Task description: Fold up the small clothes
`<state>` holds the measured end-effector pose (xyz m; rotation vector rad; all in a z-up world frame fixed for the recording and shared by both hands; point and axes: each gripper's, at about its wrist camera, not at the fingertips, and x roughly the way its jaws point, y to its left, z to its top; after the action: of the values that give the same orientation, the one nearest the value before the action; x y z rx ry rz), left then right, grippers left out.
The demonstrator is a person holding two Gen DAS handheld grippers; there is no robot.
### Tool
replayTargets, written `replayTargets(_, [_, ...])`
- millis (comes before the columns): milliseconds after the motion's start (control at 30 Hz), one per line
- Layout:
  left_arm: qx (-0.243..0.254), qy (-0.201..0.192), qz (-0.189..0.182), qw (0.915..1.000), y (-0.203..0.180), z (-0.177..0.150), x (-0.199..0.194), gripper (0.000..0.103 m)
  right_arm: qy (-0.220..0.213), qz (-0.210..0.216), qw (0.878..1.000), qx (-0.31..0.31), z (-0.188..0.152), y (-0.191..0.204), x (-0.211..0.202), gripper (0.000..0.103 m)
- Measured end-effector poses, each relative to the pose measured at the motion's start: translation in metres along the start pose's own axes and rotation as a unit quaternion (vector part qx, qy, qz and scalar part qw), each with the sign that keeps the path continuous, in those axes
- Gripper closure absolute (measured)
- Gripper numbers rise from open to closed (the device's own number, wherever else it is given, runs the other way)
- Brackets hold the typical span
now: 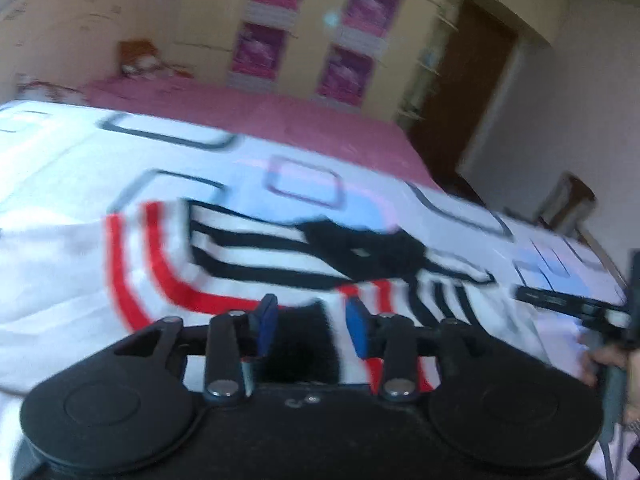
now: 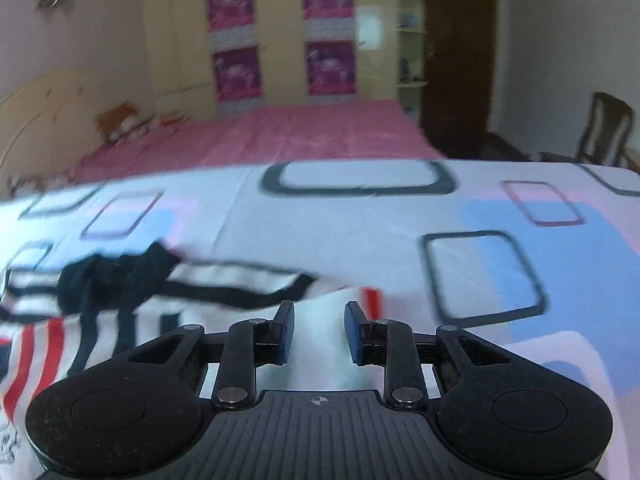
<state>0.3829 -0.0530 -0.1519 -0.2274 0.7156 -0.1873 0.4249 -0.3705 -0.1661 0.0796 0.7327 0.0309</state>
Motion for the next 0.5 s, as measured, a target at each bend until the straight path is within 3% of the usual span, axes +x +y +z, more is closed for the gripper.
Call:
replayTargets(167, [-0.043, 0.066, 0.028, 0.9965, 0.013, -0.009, 0.043, 0.068, 0.019, -0.016, 1.000, 0.004, -0.006, -0.002, 0.003, 0.076])
replayTargets(333, [-0.054, 0.055, 0.032, 0.9965, 0.016, -0.008, 0.027, 0.067, -0.001, 0.027, 0.999, -0.035, -0.012, 0.033, -0.023, 0.076])
replayTargets(400, [-0.054, 0.055, 0.029, 0.9966, 0.017, -0.007, 0.018, 0.067, 0.033, 0.022, 0.998, -0.058, -0.025, 0.045, -0.012, 0.076])
replayTargets(500, [-0.056, 0.053, 0.034, 0.9964, 0.021, -0.005, 0.002, 0.066, 0.026, 0.010, 0.997, -0.066, -0.032, 0.053, -0.014, 0.076])
